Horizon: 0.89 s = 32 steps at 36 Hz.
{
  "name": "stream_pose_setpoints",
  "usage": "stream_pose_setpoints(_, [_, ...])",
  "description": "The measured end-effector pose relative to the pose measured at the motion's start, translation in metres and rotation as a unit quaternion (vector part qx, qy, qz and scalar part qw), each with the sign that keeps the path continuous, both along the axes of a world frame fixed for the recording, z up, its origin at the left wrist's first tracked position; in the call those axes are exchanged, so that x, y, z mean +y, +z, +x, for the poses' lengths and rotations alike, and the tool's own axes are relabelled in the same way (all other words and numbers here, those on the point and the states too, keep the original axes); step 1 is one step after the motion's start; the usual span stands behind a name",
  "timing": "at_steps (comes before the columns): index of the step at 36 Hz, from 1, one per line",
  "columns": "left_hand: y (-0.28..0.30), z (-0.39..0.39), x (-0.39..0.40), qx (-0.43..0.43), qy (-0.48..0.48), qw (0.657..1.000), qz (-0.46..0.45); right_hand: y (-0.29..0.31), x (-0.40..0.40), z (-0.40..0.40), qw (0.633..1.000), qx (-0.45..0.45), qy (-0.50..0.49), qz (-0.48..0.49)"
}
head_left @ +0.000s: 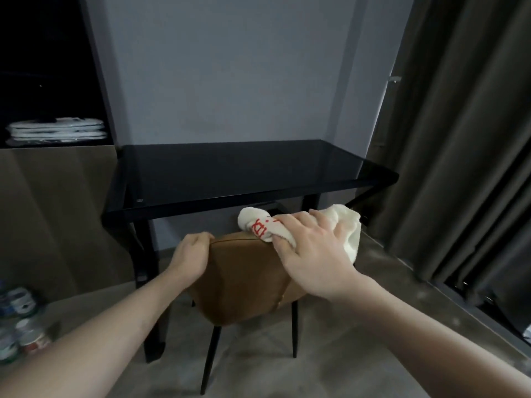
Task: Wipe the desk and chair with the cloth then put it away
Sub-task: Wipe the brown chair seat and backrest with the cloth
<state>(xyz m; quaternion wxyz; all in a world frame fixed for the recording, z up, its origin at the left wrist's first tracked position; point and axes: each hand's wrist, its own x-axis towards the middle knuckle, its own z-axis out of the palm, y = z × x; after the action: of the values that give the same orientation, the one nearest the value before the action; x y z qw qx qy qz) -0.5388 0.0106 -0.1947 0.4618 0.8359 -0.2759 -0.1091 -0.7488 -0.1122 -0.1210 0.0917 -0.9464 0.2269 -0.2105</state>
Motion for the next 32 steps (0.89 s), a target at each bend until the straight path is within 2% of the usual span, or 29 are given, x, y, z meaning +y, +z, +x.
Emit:
stream_pose_setpoints(6, [-0.018, 0.014, -0.002, 0.031, -0.036, 0.997, -0.059, 0.003, -0.037, -0.007, 0.998, -0.047, 0.034, -0.018])
stream_pose_setpoints(9, [-0.020, 0.017, -0.003, 0.034, -0.043, 0.996, -0.070, 0.005, -0.064, -0.011, 0.996, -0.074, 0.032, 0.026])
stream_pose_setpoints(12, [-0.014, 0.015, -0.002, 0.044, -0.041, 0.996, -0.071, 0.009, -0.094, -0.015, 0.995, -0.063, 0.015, 0.082])
stream_pose_setpoints(17, [0.005, 0.014, 0.002, 0.064, -0.029, 0.997, 0.011, 0.022, -0.125, -0.014, 0.976, -0.075, -0.067, 0.191])
stream_pose_setpoints(21, [0.036, 0.007, 0.005, 0.085, -0.009, 0.986, 0.140, 0.031, -0.112, -0.008, 0.967, -0.086, -0.096, 0.219])
stream_pose_setpoints(26, [0.101, -0.021, -0.007, 0.106, -0.038, 0.968, 0.223, 0.047, -0.072, -0.008, 0.969, 0.053, -0.096, 0.221])
stream_pose_setpoints(29, [0.143, -0.044, -0.026, 0.135, -0.070, 0.960, 0.234, 0.075, -0.046, -0.006, 0.953, 0.151, -0.065, 0.254])
stream_pose_setpoints(32, [0.173, -0.060, -0.053, 0.192, -0.083, 0.933, 0.291, 0.100, -0.042, -0.010, 0.935, 0.211, -0.040, 0.284])
